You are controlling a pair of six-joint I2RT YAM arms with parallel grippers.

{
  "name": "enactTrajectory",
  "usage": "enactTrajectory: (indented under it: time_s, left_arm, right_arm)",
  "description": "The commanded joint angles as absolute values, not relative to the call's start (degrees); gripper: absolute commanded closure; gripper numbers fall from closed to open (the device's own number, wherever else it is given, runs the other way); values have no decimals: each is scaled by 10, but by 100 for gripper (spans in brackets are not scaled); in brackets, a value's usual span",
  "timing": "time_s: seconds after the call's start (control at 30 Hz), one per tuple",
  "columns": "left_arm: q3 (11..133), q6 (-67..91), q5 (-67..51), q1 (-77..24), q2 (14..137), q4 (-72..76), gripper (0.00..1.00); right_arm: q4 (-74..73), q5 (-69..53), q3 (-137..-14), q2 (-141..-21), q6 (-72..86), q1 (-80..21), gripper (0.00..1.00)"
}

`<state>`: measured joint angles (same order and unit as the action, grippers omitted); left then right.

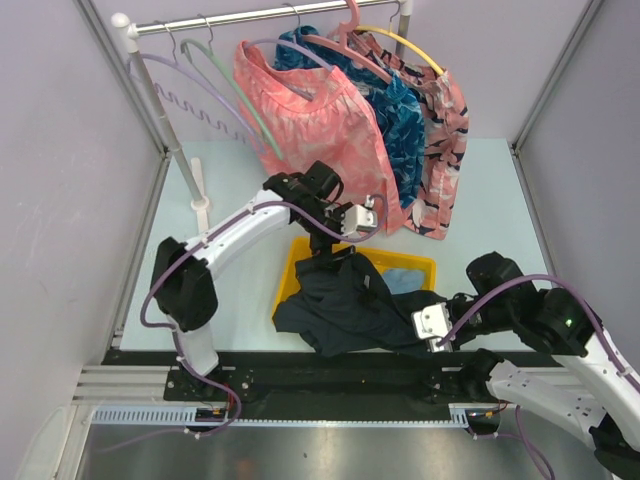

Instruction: Place the shorts on the hanger

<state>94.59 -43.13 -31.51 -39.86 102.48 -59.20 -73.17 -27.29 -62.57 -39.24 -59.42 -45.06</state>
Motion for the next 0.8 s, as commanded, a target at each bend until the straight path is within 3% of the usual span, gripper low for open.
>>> enactTrajectory:
  time_s: [0.0, 0.07, 0.17, 0.2, 0.37, 0.5, 0.77]
  left_arm:
    - [962, -438, -345, -408, 1054, -588, 8]
    - [966, -431, -345, -411, 1077, -586, 12]
    - [970, -411, -347, -411, 1088, -584, 32]
    - [970, -401, -350, -411, 1084, -584, 50]
    - [1005, -365, -347, -400, 1017, -591, 97]
    - [1064, -290, -324, -381, 945, -557, 100]
    - [1151, -239, -236, -375, 839, -462, 100]
  right_arm:
    - [-714, -254, -626, -382, -563, -464, 100]
    - [-712, -251, -626, -380, -561, -466, 100]
    - [-705, -246, -626, -379, -547, -466, 100]
    - [-695, -240, -626, -377, -541, -466, 100]
    - [-610, -171, -626, -377, -436, -465, 100]
    - [-427, -21, -625, -386, -325, -447, 100]
    - [-211, -40, -714, -454, -279, -316, 100]
